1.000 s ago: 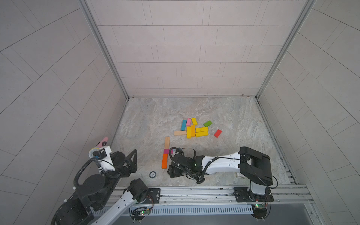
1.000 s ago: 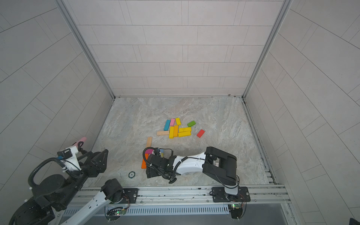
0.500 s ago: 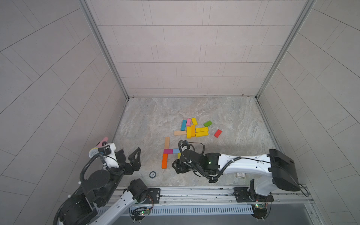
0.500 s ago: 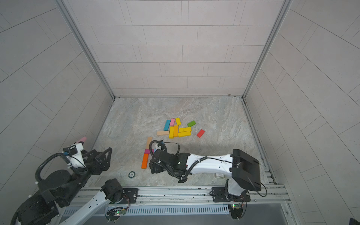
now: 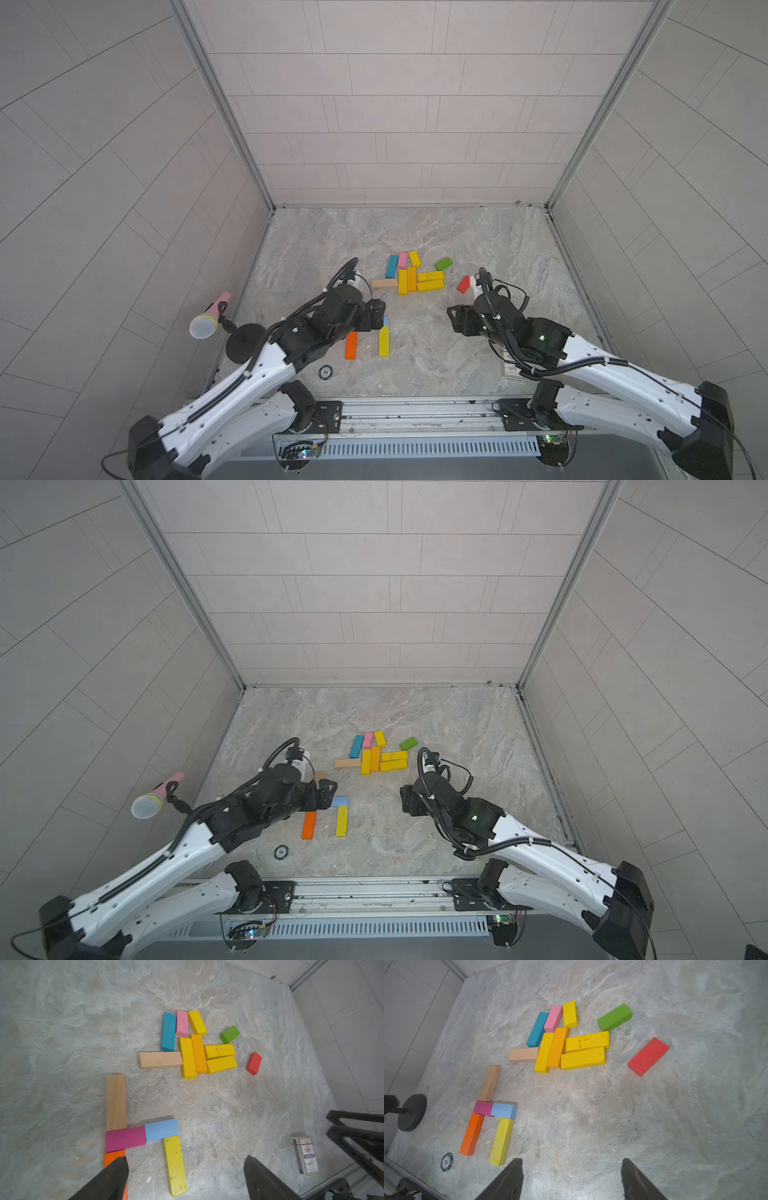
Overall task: Assemble the letter h with building blocks
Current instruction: Pick up the building block from the center of the board.
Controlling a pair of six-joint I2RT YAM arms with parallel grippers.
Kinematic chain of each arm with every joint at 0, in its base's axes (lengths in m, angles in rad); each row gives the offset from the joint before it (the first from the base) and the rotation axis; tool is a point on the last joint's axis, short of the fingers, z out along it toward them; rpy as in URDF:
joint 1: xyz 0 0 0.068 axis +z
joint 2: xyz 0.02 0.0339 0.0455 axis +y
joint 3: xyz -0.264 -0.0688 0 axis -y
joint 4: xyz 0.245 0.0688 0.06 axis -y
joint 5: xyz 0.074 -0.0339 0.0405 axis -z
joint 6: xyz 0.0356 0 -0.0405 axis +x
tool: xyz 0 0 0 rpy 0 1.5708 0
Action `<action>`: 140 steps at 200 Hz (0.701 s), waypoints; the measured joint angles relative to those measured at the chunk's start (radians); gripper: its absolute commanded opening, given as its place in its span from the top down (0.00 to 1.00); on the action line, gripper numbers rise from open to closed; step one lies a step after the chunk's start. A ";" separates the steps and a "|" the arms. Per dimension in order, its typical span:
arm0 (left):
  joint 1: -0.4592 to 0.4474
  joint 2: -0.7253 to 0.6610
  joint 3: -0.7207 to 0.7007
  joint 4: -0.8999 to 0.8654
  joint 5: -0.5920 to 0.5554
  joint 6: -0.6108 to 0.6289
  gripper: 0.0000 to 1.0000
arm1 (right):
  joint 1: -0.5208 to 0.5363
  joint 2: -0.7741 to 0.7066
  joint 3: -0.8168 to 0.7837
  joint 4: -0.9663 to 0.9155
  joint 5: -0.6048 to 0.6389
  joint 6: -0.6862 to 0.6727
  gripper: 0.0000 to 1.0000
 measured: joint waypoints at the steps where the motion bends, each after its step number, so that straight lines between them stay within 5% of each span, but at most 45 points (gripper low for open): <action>1: 0.000 0.008 0.002 0.002 0.000 0.001 0.12 | -0.001 -0.002 0.000 -0.001 0.000 -0.001 0.24; 71: 0.105 0.703 0.409 0.071 0.027 0.092 0.33 | -0.010 -0.077 -0.086 -0.054 -0.036 -0.050 0.24; 140: 0.161 1.005 0.686 -0.020 0.021 0.220 0.37 | -0.014 -0.166 -0.118 -0.072 -0.066 -0.050 0.24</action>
